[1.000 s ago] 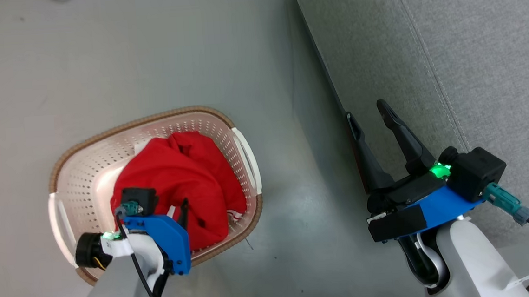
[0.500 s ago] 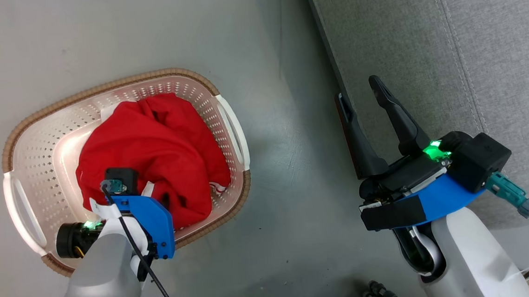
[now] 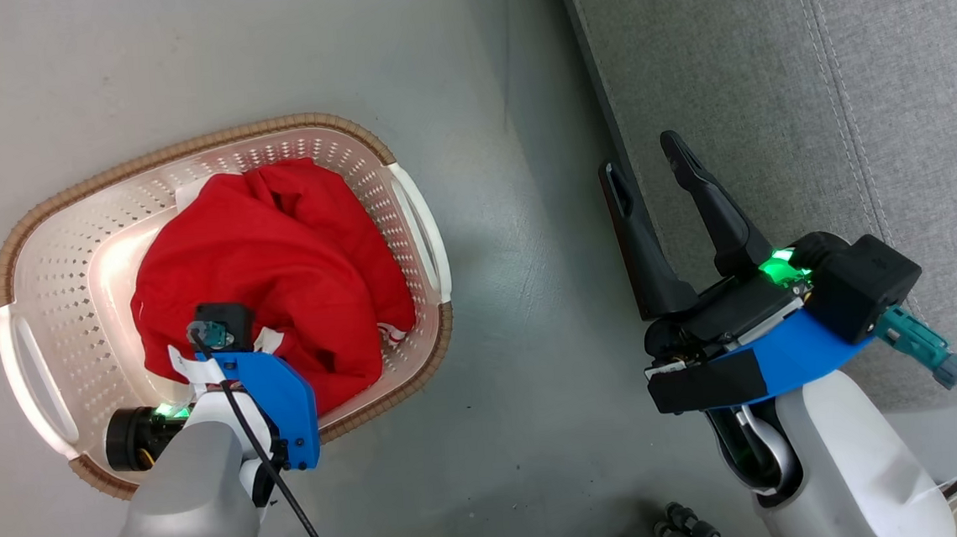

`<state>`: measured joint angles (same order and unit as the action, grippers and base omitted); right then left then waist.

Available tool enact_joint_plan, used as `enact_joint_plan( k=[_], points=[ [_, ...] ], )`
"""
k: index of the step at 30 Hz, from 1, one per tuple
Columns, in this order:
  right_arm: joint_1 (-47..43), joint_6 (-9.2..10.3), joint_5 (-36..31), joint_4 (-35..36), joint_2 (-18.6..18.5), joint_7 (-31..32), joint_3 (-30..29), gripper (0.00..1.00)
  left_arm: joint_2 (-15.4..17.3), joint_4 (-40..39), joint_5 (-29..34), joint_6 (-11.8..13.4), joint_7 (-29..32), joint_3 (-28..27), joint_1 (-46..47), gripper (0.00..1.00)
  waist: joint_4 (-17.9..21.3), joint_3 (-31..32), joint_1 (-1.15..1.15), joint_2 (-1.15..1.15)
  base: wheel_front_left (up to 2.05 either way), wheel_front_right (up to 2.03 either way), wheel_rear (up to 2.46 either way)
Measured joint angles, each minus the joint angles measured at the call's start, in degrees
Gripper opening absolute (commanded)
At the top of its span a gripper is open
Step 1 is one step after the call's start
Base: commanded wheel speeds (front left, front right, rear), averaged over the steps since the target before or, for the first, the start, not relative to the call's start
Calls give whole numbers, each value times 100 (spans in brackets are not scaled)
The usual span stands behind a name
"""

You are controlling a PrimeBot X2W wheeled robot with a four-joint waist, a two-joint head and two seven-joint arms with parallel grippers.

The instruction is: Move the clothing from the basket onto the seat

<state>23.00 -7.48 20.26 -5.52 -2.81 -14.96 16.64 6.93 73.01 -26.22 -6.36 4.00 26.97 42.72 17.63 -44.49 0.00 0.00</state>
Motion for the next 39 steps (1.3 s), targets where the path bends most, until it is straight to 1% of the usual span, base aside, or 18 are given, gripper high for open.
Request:
enact_joint_plan(
  k=[13, 19, 25, 30, 39],
  points=[
    [21, 0, -45, -53, 0, -1, -40, 100, -19, 34, -49, -58, -66, 146, 39, 0, -61, 117, 0, 0, 0, 0, 0],
    [28, 0, -171, -215, 1, -2, -77, 100, -131, 42, -94, -73, -166, 211, -18, 0, -140, 351, 0, 0, 0, 0, 0],
    [-8, 0, -504, -570, 2, 29, -293, 100, -246, 23, -120, -77, -367, 342, -119, 0, -289, 776, 0, 0, 0, 0, 0],
    [-162, 0, -748, -870, 2, 191, -541, 100, -359, -177, -379, -86, -546, 380, -299, 0, -464, 1254, -1, 0, 0, 0, 0],
    [-438, 0, -906, -1144, 2, 475, -780, 100, -398, -984, -892, -87, -662, 994, -610, 0, -827, 2214, -1, 0, 0, 0, 0]
  ],
)
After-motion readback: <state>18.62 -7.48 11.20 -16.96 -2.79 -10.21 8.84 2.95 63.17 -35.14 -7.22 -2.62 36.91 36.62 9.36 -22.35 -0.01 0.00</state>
